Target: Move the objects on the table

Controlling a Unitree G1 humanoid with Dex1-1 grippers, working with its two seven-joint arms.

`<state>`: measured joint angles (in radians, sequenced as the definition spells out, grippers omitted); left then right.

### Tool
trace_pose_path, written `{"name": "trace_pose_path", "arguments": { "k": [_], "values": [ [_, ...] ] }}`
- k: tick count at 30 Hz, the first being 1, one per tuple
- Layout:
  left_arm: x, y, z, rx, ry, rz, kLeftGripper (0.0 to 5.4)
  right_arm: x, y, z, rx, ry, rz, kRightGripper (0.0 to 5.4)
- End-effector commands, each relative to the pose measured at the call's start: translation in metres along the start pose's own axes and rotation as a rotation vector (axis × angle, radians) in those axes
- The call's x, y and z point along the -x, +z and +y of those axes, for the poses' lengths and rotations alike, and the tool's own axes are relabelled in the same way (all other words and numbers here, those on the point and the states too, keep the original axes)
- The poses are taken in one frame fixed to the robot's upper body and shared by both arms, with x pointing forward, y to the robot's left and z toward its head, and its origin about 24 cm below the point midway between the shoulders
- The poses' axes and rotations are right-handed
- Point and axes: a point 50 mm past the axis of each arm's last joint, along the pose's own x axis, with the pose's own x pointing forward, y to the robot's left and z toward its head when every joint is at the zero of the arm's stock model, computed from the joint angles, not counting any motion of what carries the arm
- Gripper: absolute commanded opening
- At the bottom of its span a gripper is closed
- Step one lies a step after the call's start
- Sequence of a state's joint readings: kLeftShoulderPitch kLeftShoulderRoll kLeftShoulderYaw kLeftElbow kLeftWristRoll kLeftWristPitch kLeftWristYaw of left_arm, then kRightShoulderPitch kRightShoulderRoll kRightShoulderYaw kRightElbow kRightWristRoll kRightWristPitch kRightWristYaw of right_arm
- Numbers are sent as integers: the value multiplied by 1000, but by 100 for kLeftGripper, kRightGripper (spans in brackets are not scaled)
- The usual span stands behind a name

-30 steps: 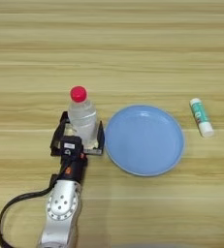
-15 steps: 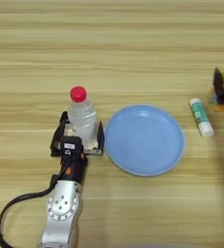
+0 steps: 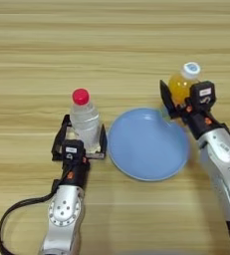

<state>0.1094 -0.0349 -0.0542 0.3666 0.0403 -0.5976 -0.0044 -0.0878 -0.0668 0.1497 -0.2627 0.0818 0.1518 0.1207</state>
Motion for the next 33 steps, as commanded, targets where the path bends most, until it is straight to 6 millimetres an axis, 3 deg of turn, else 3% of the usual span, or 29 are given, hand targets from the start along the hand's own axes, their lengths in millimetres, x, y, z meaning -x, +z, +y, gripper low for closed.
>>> {"name": "trace_pose_path", "arguments": {
  "k": [1,16,26,33],
  "values": [
    [1,-2,-3,2,-1,7,540,-2,-6,11,-9,45,24,354],
    [1,-2,-3,1,0,6,540,-6,-46,29,-28,116,152,354],
    [0,-2,-4,4,0,6,540,-5,-51,29,4,125,160,354],
    [0,-2,-4,5,-1,5,540,-4,-51,30,19,134,162,446]
  ]
}}
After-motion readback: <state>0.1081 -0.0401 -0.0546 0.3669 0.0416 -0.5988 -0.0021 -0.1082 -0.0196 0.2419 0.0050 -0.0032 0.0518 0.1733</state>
